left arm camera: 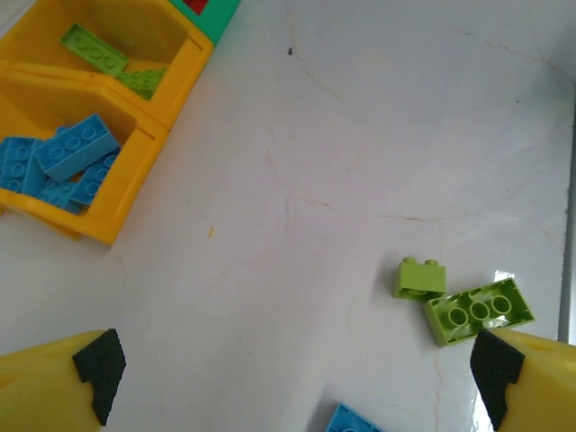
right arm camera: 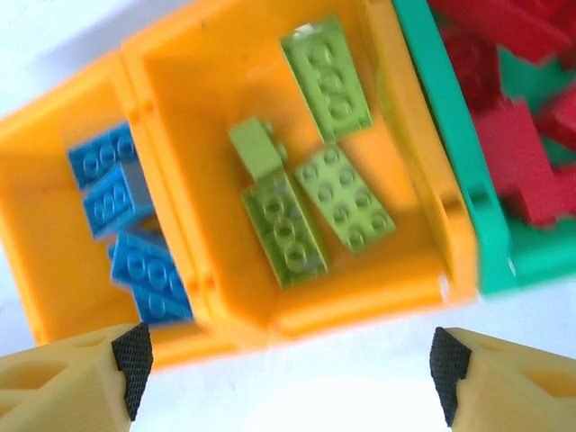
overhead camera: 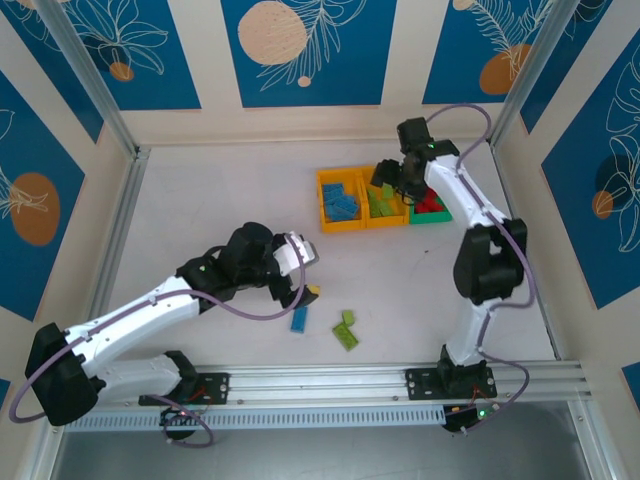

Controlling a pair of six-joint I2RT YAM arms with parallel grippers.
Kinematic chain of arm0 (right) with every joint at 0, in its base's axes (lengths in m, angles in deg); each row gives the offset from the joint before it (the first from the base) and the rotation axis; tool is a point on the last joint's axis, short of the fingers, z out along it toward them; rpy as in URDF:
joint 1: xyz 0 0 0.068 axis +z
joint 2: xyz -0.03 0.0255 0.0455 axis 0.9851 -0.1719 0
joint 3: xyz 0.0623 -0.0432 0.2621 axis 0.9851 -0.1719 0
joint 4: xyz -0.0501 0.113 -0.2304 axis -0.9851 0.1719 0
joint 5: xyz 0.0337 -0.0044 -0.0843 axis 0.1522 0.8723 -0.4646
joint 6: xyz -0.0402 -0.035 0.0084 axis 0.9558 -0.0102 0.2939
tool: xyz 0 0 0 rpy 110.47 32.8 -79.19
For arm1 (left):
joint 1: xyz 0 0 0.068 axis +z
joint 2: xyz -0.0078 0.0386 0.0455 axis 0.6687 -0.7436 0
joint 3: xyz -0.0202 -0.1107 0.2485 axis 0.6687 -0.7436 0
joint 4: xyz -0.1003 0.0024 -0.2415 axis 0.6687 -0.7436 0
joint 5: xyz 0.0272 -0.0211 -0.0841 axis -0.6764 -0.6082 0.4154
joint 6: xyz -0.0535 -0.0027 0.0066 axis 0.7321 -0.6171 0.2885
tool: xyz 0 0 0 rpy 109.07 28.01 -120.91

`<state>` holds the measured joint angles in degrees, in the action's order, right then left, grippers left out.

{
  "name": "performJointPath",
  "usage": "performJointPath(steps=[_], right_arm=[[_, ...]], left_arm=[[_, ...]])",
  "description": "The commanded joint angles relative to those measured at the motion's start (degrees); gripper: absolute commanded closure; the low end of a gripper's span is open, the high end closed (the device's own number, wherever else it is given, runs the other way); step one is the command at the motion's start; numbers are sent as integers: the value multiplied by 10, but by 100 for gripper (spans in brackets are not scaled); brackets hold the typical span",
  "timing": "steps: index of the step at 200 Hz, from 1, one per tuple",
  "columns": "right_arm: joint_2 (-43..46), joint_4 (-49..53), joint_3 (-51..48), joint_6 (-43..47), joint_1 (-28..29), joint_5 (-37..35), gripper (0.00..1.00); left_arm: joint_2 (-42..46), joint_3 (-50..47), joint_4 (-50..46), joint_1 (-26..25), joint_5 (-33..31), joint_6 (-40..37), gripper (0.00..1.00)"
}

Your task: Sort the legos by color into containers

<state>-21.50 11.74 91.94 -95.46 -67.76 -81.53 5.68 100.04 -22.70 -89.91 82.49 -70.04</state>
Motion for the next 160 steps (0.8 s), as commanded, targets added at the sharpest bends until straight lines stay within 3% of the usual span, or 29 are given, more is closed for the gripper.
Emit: performJointPath(steps=[1,36,73,117,142,160], right_arm=[[126,8,-102,-14,25,41,17],[303,4,-286,-54,127,48,18],[370,27,-394,-153,267,41,19],[287,-9,-426,-194,366,55,20],[207,-20,-398,-167,388,46,21],[159,-37,-386,-153,390,44,27]], left_arm=[[27,-13,20,-6,-31,-10,0],[47,-39,19,-6,-33,-33,0],[77,-57,6,-6,-26,-51,0],[80,-63,-7,-6,-4,-65,0],[70,-54,-26,-6,8,-70,0],[68,-54,-22,-6,15,-67,0]])
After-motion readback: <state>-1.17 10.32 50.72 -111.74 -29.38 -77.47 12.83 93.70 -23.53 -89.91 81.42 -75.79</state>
